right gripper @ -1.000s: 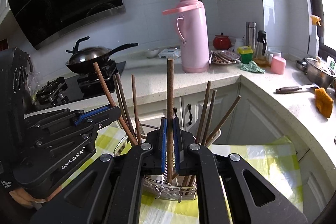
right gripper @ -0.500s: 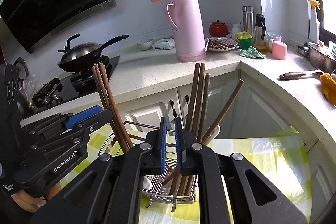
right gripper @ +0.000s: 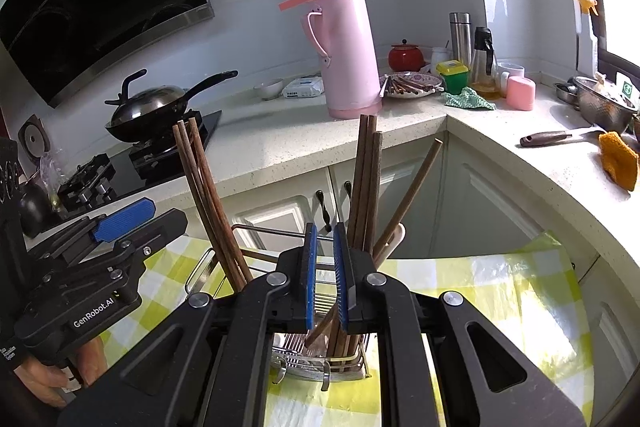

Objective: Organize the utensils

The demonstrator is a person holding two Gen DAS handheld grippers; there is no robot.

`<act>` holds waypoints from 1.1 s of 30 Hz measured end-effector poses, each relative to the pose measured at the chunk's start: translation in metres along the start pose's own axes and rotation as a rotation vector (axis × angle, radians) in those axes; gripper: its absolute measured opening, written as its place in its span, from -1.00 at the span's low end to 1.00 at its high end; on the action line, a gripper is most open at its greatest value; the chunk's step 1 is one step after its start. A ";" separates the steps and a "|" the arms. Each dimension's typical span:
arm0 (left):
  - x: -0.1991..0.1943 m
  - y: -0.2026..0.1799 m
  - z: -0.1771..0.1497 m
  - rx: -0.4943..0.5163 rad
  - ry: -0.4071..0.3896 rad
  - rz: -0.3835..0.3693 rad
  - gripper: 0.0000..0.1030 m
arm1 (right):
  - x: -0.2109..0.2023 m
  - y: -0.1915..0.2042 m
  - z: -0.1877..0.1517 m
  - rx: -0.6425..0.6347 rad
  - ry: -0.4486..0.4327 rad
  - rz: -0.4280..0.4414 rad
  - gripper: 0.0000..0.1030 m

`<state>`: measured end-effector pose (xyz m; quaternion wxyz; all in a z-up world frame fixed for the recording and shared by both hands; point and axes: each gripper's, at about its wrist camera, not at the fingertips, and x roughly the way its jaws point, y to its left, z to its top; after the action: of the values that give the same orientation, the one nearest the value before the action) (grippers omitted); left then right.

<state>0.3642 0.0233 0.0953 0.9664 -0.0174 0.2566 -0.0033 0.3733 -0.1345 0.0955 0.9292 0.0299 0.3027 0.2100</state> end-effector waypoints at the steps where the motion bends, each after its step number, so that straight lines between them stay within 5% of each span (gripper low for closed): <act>1: -0.003 0.001 -0.002 -0.004 -0.007 0.006 0.13 | -0.002 0.000 -0.001 -0.001 0.001 -0.005 -0.78; 5: -0.017 0.004 -0.007 -0.025 -0.038 0.038 0.45 | -0.012 0.000 -0.008 -0.017 -0.006 -0.029 -0.74; 7: -0.024 0.006 -0.011 -0.036 -0.046 0.042 0.56 | -0.019 0.001 -0.012 -0.021 -0.017 -0.040 -0.42; 9: -0.031 0.007 -0.015 -0.037 -0.055 0.052 0.62 | -0.028 0.002 -0.017 -0.024 -0.042 -0.051 0.27; 19: -0.073 0.003 -0.031 0.004 -0.126 0.088 0.91 | -0.064 0.009 -0.039 -0.071 -0.089 -0.089 0.35; 26: -0.114 -0.006 -0.042 0.052 -0.164 0.088 0.91 | -0.100 0.015 -0.056 -0.079 -0.164 -0.108 0.64; 33: -0.139 -0.019 -0.066 0.072 -0.174 0.106 0.91 | -0.127 0.019 -0.076 -0.102 -0.181 -0.111 0.64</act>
<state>0.2106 0.0047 0.1081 0.9838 0.0306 0.1720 0.0399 0.2301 -0.1742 0.1068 0.9633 -0.0152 0.2076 0.1696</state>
